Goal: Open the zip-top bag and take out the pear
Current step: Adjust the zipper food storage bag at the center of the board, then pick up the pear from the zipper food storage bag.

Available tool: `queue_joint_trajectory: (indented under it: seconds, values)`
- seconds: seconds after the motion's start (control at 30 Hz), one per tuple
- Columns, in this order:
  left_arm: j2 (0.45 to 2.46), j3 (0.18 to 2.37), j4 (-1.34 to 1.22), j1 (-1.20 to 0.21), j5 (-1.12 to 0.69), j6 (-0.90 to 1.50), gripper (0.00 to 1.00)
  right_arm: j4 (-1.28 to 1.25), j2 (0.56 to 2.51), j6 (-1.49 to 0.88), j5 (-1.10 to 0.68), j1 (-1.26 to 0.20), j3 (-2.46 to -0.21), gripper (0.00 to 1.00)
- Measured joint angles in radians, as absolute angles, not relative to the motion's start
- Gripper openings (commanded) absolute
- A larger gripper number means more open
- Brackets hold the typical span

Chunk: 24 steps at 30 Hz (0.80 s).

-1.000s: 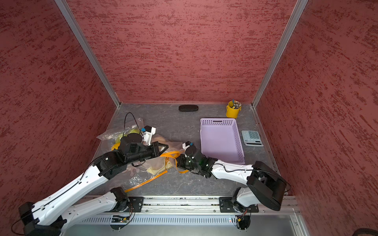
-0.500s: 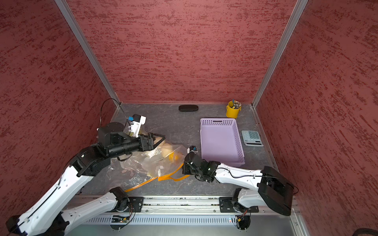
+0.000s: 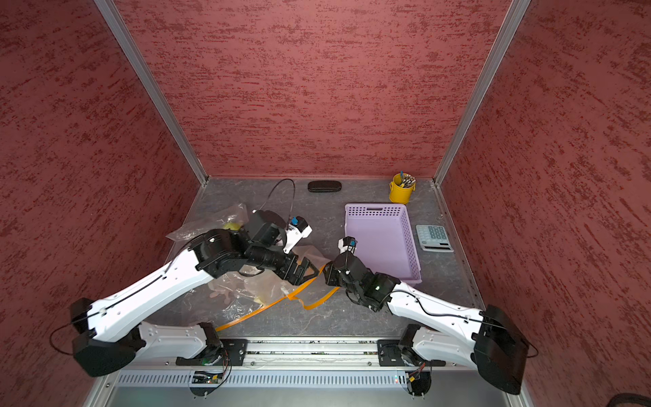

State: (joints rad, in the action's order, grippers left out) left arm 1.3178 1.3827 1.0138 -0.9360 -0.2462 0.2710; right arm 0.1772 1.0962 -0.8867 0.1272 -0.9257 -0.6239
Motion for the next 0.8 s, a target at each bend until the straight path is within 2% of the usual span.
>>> queue_joint_trajectory:
  seconds: [0.3, 0.47, 0.6, 0.67, 0.8]
  values:
    - [1.499, 1.532, 1.141, -0.984, -0.230, 0.181, 1.00, 0.173, 1.103, -0.875, 0.103, -0.925, -0.585, 0.32]
    - [1.572, 1.575, 1.200, -0.987, -0.208, 0.154, 0.90, 0.175, 1.093, -0.875, 0.100, -0.925, -0.569, 0.32]
    - [1.609, 1.572, 1.223, -0.987, -0.206, 0.141, 0.86, 0.177, 1.053, -0.875, 0.100, -0.923, -0.561, 0.32]
    - [1.617, 1.568, 1.223, -0.983, -0.211, 0.136, 0.75, 0.177, 1.038, -0.875, 0.101, -0.921, -0.556, 0.31]
    - [1.623, 1.567, 1.217, -0.970, -0.218, 0.127, 0.42, 0.176, 1.035, -0.875, 0.100, -0.920, -0.554, 0.30]
